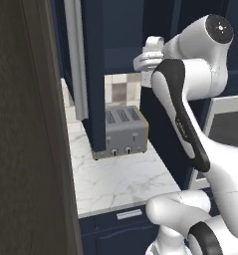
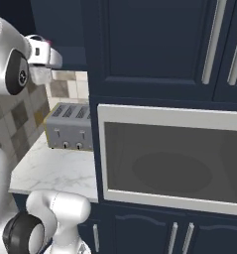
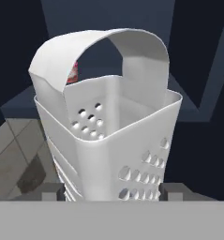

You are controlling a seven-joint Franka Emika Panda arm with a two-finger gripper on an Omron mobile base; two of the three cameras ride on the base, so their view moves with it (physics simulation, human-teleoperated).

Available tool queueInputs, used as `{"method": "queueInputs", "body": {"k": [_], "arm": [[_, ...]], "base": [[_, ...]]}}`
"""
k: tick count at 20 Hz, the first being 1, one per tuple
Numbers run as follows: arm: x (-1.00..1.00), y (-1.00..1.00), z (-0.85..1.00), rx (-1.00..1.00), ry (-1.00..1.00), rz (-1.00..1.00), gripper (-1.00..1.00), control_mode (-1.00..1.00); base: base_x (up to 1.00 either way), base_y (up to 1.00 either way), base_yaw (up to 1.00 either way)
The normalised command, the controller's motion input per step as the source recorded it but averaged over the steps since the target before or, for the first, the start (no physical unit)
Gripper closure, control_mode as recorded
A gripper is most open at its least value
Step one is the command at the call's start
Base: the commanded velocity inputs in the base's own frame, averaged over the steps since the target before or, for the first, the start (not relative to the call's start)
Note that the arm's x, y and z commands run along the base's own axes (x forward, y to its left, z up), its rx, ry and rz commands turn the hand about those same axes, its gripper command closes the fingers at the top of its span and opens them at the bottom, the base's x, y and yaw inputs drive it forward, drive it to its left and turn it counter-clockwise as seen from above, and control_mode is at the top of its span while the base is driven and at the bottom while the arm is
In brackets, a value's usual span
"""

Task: Pick the cheese from the fridge and the cheese grater from the cabinet and place them next to the salad bowl.

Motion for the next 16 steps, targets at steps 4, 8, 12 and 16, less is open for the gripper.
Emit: {"method": "queueInputs", "body": {"k": [4, 8, 12, 16], "arm": [[-1.00, 0.00, 0.00, 0.00, 0.14, 0.00, 1.00, -1.00], [-1.00, 0.00, -0.15, 0.00, 0.09, 0.00, 1.00, -1.00], [-0.86, -0.19, -0.20, 0.00, 0.00, 0.00, 1.00, -1.00], [-0.65, -0.25, -0.07, 0.00, -0.02, 0.00, 1.00, -1.00]], "base": [[0.00, 0.00, 0.00], [0.00, 0.00, 0.00], [0.00, 0.00, 0.00], [0.00, 0.00, 0.00]]}}
